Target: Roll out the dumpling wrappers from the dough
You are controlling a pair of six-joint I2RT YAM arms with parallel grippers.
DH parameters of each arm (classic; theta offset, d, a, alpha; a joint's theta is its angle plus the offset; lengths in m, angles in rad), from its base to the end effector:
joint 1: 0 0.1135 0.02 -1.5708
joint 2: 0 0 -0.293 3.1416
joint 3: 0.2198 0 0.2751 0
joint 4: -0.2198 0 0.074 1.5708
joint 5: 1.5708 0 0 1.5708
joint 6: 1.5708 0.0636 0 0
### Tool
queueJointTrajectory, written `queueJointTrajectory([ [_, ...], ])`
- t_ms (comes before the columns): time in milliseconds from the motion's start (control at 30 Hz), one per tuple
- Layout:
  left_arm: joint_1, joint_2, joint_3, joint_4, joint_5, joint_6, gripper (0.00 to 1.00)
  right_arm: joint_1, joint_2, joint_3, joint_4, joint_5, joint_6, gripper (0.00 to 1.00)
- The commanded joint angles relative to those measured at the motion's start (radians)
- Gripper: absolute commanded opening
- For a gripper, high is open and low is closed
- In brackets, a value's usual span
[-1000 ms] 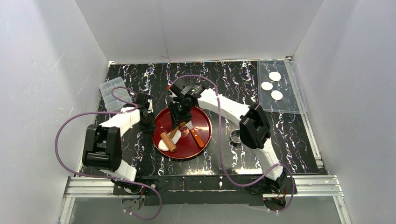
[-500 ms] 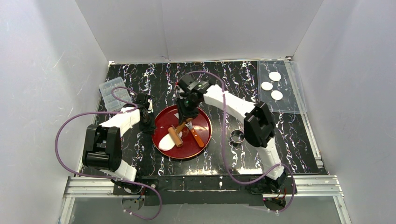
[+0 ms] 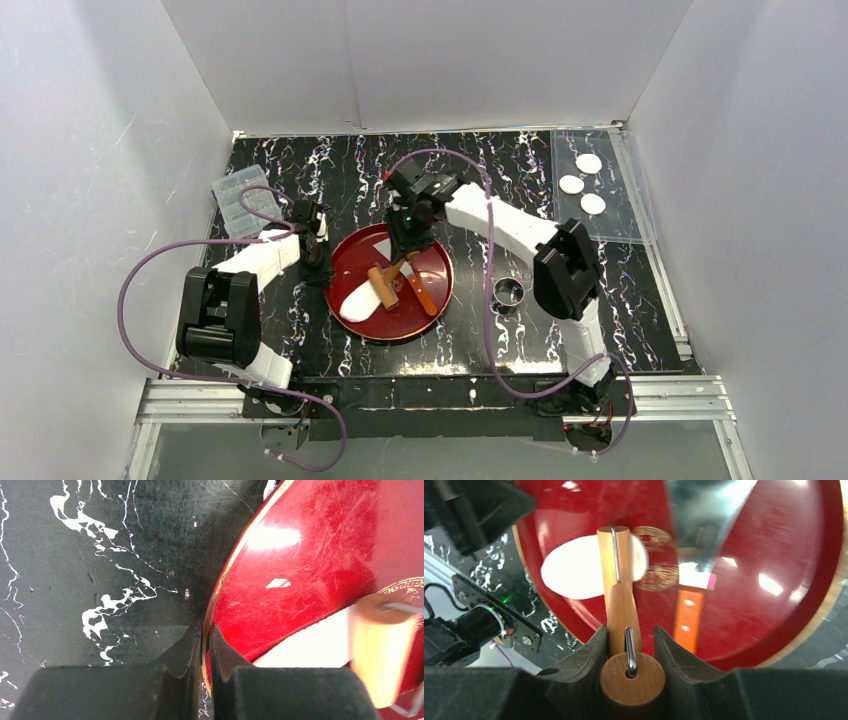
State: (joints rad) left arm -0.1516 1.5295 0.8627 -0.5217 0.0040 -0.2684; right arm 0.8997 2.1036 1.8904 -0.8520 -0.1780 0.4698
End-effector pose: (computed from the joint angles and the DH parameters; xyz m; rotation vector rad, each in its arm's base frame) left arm 0.3037 -0.0467 0.1597 -0.1604 2.7615 -0.1170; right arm 0.3084 0.4065 0.2482 -0.6576 2.7106 0.6483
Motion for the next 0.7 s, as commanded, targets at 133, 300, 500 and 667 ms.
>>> queueJointTrajectory([
  [133, 0.001, -0.026, 0.011, -0.01, -0.04, 0.008, 0.0, -0.006, 0.12, -0.014, -0.153, 0.321, -0.099, 0.01],
  [300, 0.001, -0.03, 0.009, -0.011, -0.042, 0.008, 0.0, 0.082, 0.252, 0.251, -0.248, 0.266, -0.092, 0.01],
  [500, 0.002, -0.037, 0.006, -0.009, -0.041, 0.008, 0.0, 0.074, 0.227, 0.201, -0.234, 0.305, -0.123, 0.01],
  [667, 0.001, -0.039, 0.006, -0.009, -0.039, 0.008, 0.0, -0.03, 0.157, -0.006, -0.204, 0.381, -0.132, 0.01],
])
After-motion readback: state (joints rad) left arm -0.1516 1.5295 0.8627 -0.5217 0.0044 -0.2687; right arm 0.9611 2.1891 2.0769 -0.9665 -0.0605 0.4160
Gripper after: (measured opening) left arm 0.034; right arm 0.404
